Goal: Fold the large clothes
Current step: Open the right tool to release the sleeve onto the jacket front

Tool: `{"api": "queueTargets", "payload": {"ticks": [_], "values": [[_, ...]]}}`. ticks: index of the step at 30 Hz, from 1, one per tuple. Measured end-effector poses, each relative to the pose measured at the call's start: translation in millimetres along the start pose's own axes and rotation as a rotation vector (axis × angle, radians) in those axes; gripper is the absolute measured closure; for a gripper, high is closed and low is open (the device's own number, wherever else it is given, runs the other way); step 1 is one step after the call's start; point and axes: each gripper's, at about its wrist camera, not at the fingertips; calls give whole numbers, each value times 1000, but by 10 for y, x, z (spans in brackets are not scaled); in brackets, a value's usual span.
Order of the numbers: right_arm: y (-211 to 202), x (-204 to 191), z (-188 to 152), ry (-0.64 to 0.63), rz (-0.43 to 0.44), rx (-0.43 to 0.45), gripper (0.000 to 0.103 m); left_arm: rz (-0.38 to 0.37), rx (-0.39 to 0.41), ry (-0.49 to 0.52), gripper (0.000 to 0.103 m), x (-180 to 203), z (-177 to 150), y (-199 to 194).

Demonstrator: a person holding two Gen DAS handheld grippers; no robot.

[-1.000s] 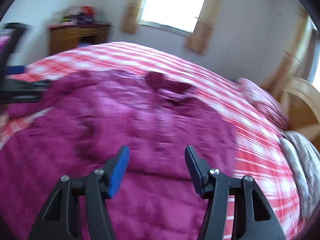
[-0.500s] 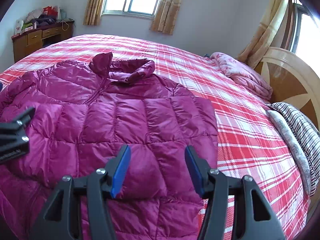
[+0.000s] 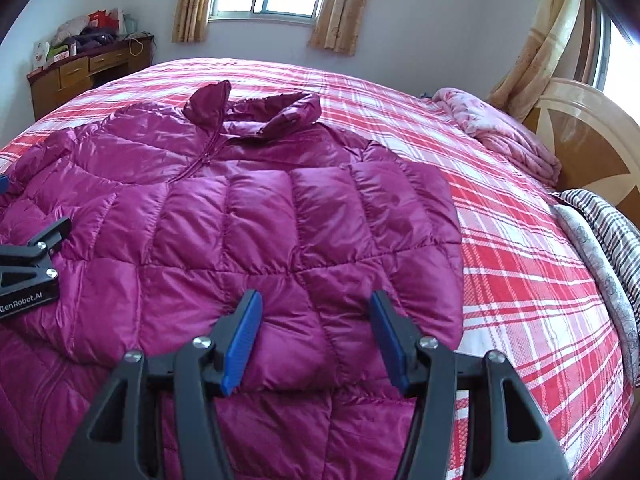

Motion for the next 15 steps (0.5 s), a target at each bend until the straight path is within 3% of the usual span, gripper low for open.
{"api": "queueTargets", "payload": {"ticks": [8,12,15], "values": [[57,-85,-12,-48,-17,-29,44,15,-2,-14,1,-67,14,-51],[-84,-18,-36,-31,38,-5,44,-28,75,-79,1,-190,119,-387],[-329,121,-18,9,77,70,43,-57,117,-67,1,-121,202,-539]]}}
Point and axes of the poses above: each gripper's, at about its wrist camera, not at the fingertips, and y roughly the way its jaws point, x to its right, z to its top, and after that the axes turned 7 degrees about -x, right-handed
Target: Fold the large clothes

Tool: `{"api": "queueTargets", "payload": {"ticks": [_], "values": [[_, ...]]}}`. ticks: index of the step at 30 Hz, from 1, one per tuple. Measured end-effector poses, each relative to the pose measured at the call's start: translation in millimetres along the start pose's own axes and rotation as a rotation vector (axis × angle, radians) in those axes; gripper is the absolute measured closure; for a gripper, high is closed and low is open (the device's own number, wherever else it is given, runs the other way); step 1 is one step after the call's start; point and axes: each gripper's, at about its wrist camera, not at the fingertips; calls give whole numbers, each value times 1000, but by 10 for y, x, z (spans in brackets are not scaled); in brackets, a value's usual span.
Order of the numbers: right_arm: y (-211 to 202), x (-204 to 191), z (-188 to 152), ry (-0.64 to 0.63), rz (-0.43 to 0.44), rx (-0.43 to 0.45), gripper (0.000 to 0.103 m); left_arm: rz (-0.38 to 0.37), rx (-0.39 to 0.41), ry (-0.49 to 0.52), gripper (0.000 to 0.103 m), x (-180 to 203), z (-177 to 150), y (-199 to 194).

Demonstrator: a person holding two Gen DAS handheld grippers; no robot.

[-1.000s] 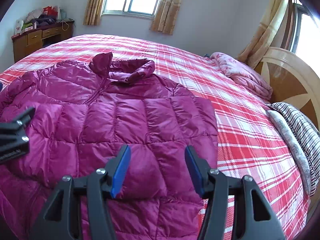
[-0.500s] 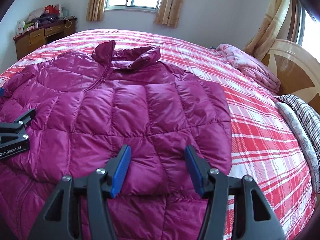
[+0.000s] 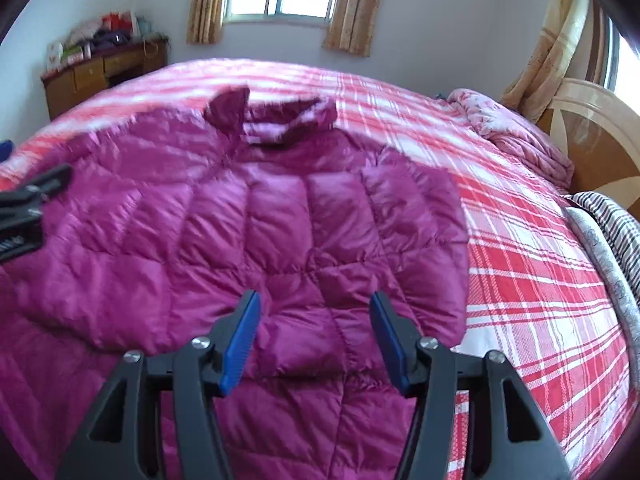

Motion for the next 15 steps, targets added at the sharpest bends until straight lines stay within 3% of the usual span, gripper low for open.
{"api": "queueTargets", "payload": {"ticks": [4,8,10,15], "values": [[-54,326,213,99,-14,37,42,34,-1,56,1,233,19,126],[271,573,431,165,2,-16,57,96,-75,79,1,314,-63,466],[463,628,475,167,4,-46,58,77,-130,63,1,279,-85,606],[823,622,441,148,16,-124,58,51,-160,65,1,255,-118,675]]}}
Point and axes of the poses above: each gripper's, at about its wrist camera, not at the fingertips, and y roughly the way its jaws point, x to its right, z to its top, and after that the axes turned 7 degrees about -x, right-handed
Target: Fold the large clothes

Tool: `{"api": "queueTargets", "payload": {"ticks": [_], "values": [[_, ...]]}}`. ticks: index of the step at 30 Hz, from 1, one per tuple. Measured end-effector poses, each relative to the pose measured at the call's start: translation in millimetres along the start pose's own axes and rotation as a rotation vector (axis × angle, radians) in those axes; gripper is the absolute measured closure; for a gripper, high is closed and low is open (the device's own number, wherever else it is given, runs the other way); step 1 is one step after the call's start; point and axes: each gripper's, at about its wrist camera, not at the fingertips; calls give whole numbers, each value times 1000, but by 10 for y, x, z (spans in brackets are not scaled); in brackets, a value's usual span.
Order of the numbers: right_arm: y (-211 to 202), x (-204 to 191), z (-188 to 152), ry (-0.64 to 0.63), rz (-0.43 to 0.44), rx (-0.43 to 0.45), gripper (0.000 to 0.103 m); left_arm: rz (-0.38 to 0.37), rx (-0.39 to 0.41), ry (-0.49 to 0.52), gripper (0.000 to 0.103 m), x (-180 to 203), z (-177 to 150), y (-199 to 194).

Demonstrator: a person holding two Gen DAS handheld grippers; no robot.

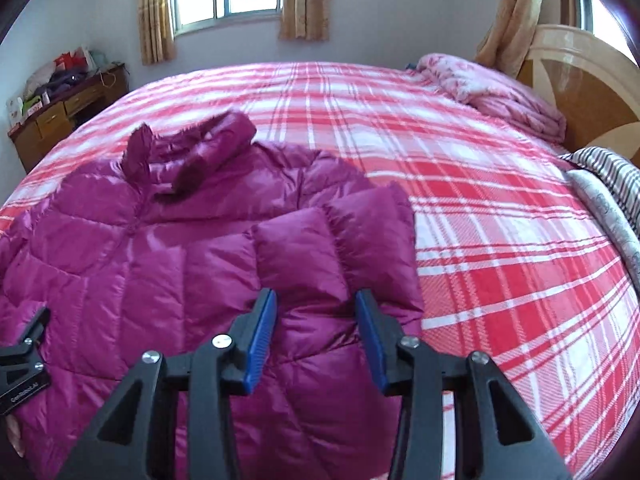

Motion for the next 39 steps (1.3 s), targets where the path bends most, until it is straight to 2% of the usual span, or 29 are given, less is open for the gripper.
{"api": "queueTargets", "payload": {"ticks": [4,9,11,14,17,24,29,39], "values": [[76,9,-31,-20,2,-30,58,-29,-27,-13,1,-36,-15,56],[84,3,-21,-29,-3,-43,58,-24,-27,-14,1,-10,-7,100],[-62,-8,-15,-28,-26,-36,58,-27,-27,-16,1,-17,-3,108],[-422,-76,-53,-5,37,35,57,-38,-32,-24,1,-31,5,125],[-616,-276,-149,-34,91,42,54,-40,-33,-25,1,-31,5,124],[-255,-571,-369,-70,82,-53,53,-67,-43,-44,1,-63,8,151],[-149,-648,-419,-83,40,-40,53,-58,-41,-37,1,-52,10,149],[-154,-685,-469,-96,16,-30,52,-44,-36,-28,1,-24,7,135]]}}
Point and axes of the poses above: each gripper's, at about its wrist camera, not at the fingertips, and y roughly the way its jaws point, x to its right, z to its top, and after that the axes turned 7 degrees about -x, right-handed
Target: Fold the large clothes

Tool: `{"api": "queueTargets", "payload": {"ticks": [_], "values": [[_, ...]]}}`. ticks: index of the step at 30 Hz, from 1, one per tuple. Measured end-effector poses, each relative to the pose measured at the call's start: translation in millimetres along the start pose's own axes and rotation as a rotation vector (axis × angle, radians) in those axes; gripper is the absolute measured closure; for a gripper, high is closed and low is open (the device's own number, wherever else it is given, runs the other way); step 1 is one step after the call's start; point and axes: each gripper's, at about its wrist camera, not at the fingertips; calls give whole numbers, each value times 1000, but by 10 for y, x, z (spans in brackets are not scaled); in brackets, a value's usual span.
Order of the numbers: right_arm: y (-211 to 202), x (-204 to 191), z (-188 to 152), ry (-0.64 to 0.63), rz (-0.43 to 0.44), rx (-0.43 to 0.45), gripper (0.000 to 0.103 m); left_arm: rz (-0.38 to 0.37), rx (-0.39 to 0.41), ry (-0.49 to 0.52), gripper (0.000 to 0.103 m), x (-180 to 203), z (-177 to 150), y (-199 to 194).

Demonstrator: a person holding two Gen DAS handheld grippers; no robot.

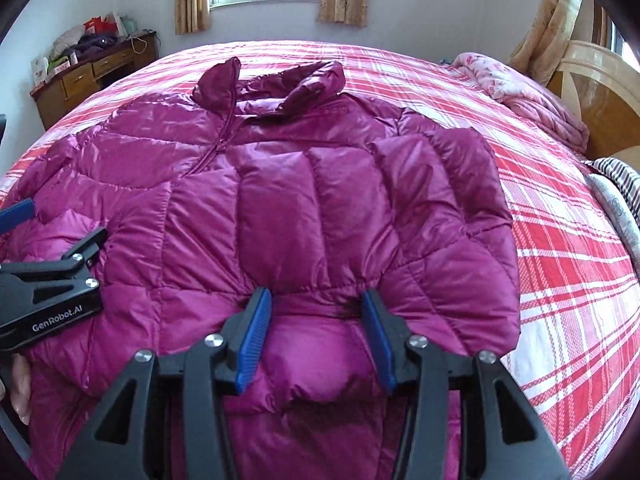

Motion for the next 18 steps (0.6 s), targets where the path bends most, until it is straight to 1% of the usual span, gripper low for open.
{"api": "queueTargets", "payload": {"ticks": [5,12,18], "values": [[4,-13,-2,-2,-4,1,52,-6,-5,0,1,12,-2,-4],[-4,-18,-9,-7,-13,2,52,-38,-5,-4,1,-72,8,-56],[-11,-21,-9,-12,-24,4,51,-38,32,9,1,-172,-27,-231]]}}
Point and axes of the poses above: each gripper's, at about its wrist camera, not at the fingertips, and y roughly the way its jaws point, x to its right, z to its top, and after that the axes turned 7 degrees about -x, right-handed
